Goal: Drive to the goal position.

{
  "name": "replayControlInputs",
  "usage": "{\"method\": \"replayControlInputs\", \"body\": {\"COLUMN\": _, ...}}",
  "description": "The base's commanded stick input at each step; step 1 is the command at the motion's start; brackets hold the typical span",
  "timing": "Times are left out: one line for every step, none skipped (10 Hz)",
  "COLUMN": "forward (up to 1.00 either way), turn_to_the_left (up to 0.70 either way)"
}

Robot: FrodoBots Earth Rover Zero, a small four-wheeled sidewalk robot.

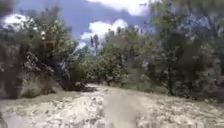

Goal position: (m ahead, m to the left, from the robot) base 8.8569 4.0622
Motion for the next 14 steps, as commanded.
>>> {"method": "replayControlInputs", "body": {"forward": 1.00, "turn_to_the_left": 0.00}}
{"method": "replayControlInputs", "body": {"forward": 1.00, "turn_to_the_left": 0.00}}
{"method": "replayControlInputs", "body": {"forward": 1.00, "turn_to_the_left": 0.00}}
{"method": "replayControlInputs", "body": {"forward": 1.00, "turn_to_the_left": 0.00}}
{"method": "replayControlInputs", "body": {"forward": 1.00, "turn_to_the_left": 0.00}}
{"method": "replayControlInputs", "body": {"forward": 1.00, "turn_to_the_left": 0.00}}
{"method": "replayControlInputs", "body": {"forward": 1.00, "turn_to_the_left": 0.00}}
{"method": "replayControlInputs", "body": {"forward": 1.00, "turn_to_the_left": 0.00}}
{"method": "replayControlInputs", "body": {"forward": 1.00, "turn_to_the_left": 0.00}}
{"method": "replayControlInputs", "body": {"forward": 1.00, "turn_to_the_left": 0.21}}
{"method": "replayControlInputs", "body": {"forward": 1.00, "turn_to_the_left": 0.39}}
{"method": "replayControlInputs", "body": {"forward": 1.00, "turn_to_the_left": 0.40}}
{"method": "replayControlInputs", "body": {"forward": 1.00, "turn_to_the_left": 0.40}}
{"method": "replayControlInputs", "body": {"forward": 1.00, "turn_to_the_left": 0.40}}
